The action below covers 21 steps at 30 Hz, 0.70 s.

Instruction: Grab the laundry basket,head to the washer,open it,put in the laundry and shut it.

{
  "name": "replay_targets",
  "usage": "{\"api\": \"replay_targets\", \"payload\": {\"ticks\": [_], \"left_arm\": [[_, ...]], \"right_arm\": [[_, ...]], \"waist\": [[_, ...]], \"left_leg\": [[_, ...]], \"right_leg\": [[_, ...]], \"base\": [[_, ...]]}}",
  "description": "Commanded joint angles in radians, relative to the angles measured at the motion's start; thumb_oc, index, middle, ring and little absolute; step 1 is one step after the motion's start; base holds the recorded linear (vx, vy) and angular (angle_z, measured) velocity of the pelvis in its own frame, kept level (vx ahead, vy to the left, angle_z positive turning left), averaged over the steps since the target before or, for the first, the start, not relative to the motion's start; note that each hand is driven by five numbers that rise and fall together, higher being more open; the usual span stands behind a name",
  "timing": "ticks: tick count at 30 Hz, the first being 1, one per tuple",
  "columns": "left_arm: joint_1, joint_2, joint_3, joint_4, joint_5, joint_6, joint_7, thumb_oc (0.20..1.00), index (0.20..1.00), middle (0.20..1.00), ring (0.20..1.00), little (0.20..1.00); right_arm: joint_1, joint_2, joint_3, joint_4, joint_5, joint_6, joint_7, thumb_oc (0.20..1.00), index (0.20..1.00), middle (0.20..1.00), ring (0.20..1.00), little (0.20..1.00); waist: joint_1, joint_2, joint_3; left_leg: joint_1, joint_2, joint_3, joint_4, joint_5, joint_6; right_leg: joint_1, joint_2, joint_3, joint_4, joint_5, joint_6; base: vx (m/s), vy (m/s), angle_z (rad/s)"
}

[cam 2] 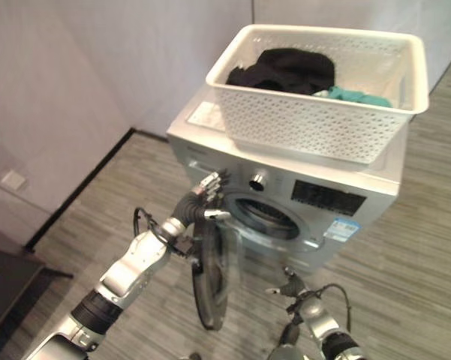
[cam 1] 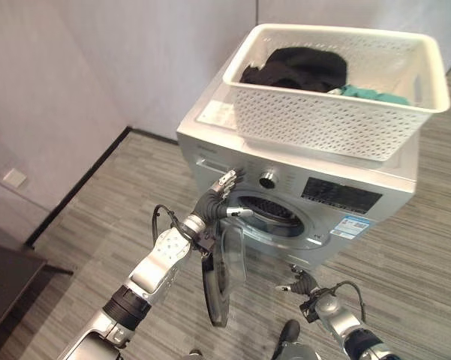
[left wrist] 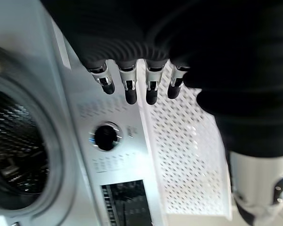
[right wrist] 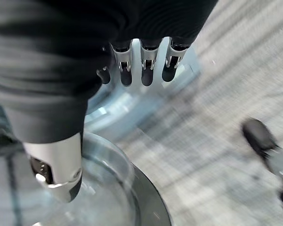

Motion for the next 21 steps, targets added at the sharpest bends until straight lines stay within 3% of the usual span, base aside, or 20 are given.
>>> {"api": "replay_targets", "payload": {"ticks": [1,2,3,5,6,10,14,18,21], "left_arm": [[0.048,0.031,0.003,-0.047,0.031,-0.013,-0.045,1.000,1.000,1.000,1.000,1.000],[0.201,0.082,0.094,-0.057,0.130,-0.010,-0.060,1.000,1.000,1.000,1.000,1.000],[0.292,0.111,0.136,-0.060,0.154,-0.007,-0.056,1.000,1.000,1.000,1.000,1.000],[0.416,0.138,0.209,-0.054,0.170,0.003,-0.056,1.000,1.000,1.000,1.000,1.000],[0.490,0.137,0.258,-0.060,0.182,0.008,-0.055,1.000,1.000,1.000,1.000,1.000],[0.532,0.133,0.297,-0.098,0.166,0.000,-0.046,1.000,1.000,1.000,1.000,1.000],[0.565,0.107,0.342,-0.268,0.035,-0.069,-0.031,1.000,1.000,1.000,1.000,1.000],[0.530,0.148,0.347,-0.346,0.038,-0.102,-0.025,1.000,1.000,1.000,1.000,1.000],[0.509,0.187,0.357,-0.409,0.014,-0.113,-0.047,1.000,1.000,1.000,1.000,1.000]], "right_arm": [[-0.147,-0.004,-0.049,0.050,0.086,-0.038,-0.007,1.000,1.000,1.000,1.000,1.000],[-0.143,-0.017,-0.095,-0.013,0.108,-0.048,-0.012,1.000,1.000,1.000,1.000,1.000],[-0.153,0.003,-0.106,-0.012,0.108,-0.045,-0.020,1.000,1.000,1.000,1.000,1.000],[-0.157,0.047,-0.128,0.015,0.133,-0.039,-0.014,1.000,1.000,1.000,1.000,1.000],[-0.161,0.107,-0.158,0.037,0.231,-0.036,0.003,1.000,1.000,1.000,1.000,1.000],[-0.170,0.153,-0.164,0.050,0.313,-0.047,0.019,1.000,1.000,1.000,1.000,1.000],[-0.229,0.219,-0.236,0.088,0.545,-0.098,0.017,1.000,1.000,1.000,1.000,1.000],[-0.232,0.221,-0.223,0.085,0.528,-0.101,0.015,1.000,1.000,1.000,1.000,1.000],[-0.185,0.216,-0.182,0.075,0.463,-0.088,0.034,1.000,1.000,1.000,1.000,1.000]], "waist": [[0.049,0.009,-0.012],[0.087,0.018,0.004],[0.114,0.019,0.005],[0.155,0.004,0.000],[0.194,-0.010,-0.007],[0.220,-0.019,-0.006],[0.303,-0.007,0.027],[0.319,-0.008,0.033],[0.306,-0.020,0.017]], "left_leg": [[0.173,0.067,0.030,0.021,-0.046,-0.036],[0.183,0.036,0.041,-0.046,-0.122,-0.023],[0.186,0.009,0.023,-0.069,-0.164,-0.006],[0.184,-0.031,-0.009,-0.077,-0.193,0.010],[0.185,-0.055,-0.034,-0.077,-0.213,0.017],[0.184,-0.065,-0.049,-0.077,-0.216,0.021],[0.154,-0.069,-0.095,-0.077,-0.200,0.016],[0.137,-0.063,-0.122,-0.077,-0.190,0.008],[0.132,-0.056,-0.129,-0.077,-0.186,0.000]], "right_leg": [[-0.035,-0.052,0.074,-0.100,-0.026,0.091],[-0.046,-0.137,0.031,-0.066,0.031,0.126],[-0.048,-0.172,0.025,-0.054,0.059,0.150],[-0.043,-0.225,0.013,-0.037,0.097,0.174],[-0.026,-0.269,-0.008,-0.013,0.114,0.192],[-0.017,-0.294,-0.027,0.001,0.120,0.197],[0.006,-0.341,-0.076,0.031,0.123,0.207],[0.028,-0.349,-0.099,0.041,0.119,0.209],[0.041,-0.341,-0.111,0.042,0.117,0.209]], "base": [[-0.28,0.393,0.76],[-0.27,0.358,0.69],[-0.31,0.454,0.74],[-0.08,0.212,0.67],[-0.01,0.083,0.69],[0.00,0.012,0.61],[-0.06,-0.020,0.34],[-0.03,-0.039,0.35],[0.01,-0.047,0.24]]}}
